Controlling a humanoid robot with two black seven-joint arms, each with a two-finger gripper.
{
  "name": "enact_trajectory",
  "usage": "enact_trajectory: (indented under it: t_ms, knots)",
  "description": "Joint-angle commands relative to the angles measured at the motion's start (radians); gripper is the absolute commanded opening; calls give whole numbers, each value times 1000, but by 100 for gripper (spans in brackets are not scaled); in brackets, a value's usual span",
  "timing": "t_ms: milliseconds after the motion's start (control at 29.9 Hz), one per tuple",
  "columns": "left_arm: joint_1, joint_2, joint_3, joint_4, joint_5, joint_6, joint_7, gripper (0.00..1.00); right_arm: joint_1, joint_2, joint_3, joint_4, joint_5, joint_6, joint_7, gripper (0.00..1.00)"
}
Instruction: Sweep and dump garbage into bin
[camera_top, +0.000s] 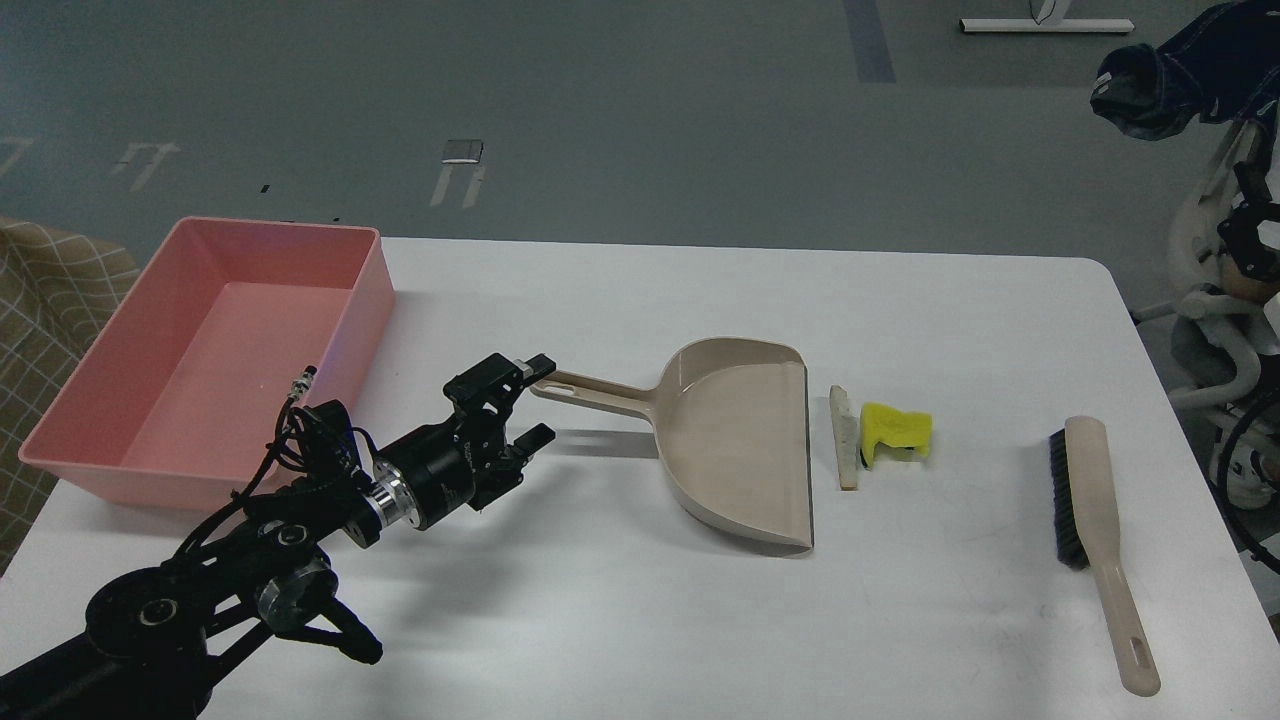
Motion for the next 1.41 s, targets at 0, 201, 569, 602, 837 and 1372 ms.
enact_trajectory:
  t_ms: [0,201,569,602,837,1372]
  knots:
    - [-18,-41,0,50,0,1,-1,89,1,7,0,1,0,0,0,100]
    - [-15,-79,0,59,0,29,-3,89,1,-1,1,1,0,-1,0,100]
    - [-45,-119,3,66,49,55,-6,90,-8,-3,3,1,0,2,0,100]
    - [-46,-122,3,69,49,55,-8,90,-8,-3,3,1,0,2,0,100]
    - [-66,-154,3,147,51,53,-12,89,-8,-1,4,3,0,2,0,100]
    - [-84,-177,3,168,52,64,-17,58,-8,-3,4,3,0,0,0,100]
